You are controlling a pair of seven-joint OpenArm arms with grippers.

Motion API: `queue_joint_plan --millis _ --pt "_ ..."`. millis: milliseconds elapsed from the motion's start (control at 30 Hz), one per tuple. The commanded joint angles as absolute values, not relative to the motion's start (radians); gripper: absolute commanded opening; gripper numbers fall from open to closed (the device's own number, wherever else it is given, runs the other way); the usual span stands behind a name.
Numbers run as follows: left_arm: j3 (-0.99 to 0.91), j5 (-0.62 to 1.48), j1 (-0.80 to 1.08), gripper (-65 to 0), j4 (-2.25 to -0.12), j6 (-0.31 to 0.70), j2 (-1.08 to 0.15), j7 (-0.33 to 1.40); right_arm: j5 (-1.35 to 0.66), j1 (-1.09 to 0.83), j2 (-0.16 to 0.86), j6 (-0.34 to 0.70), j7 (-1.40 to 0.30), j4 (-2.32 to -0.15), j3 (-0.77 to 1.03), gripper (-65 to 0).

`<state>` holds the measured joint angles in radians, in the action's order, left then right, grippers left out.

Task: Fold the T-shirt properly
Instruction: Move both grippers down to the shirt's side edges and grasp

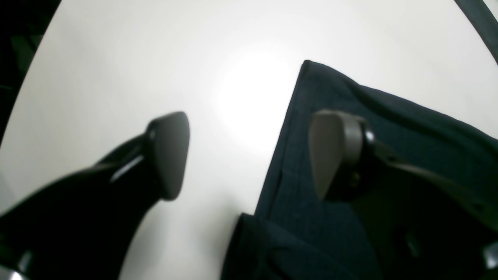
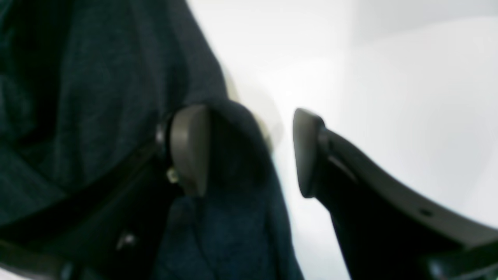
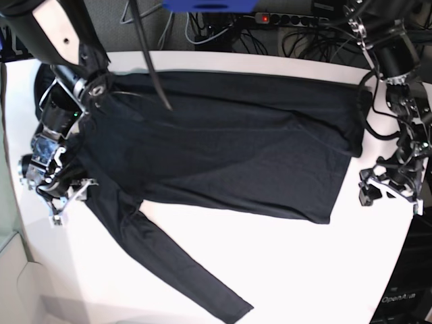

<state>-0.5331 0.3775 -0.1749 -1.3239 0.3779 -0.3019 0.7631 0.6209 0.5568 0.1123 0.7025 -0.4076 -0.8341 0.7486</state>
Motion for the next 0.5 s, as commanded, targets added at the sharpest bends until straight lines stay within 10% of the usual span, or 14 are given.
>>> queue_joint_plan --millis 0,333,467 --pt "-0.536 0.390 -0.193 -18.7 -1.346 0.383 -0.318 0.742 0.611 0.587 0.120 0.698 -0.390 -0.843 0.746 -30.2" --pt "-0.530 0.390 -0.196 -18.7 -1.346 0.383 -0.315 0.742 0.611 0.538 0.093 0.698 -0.392 -0.839 0.742 -31.4" --pt "-0.530 0.389 -0.203 -18.4 -1.340 0.383 -0.315 0.742 0.611 0.522 0.077 0.698 -0.392 -0.839 0.745 -41.0"
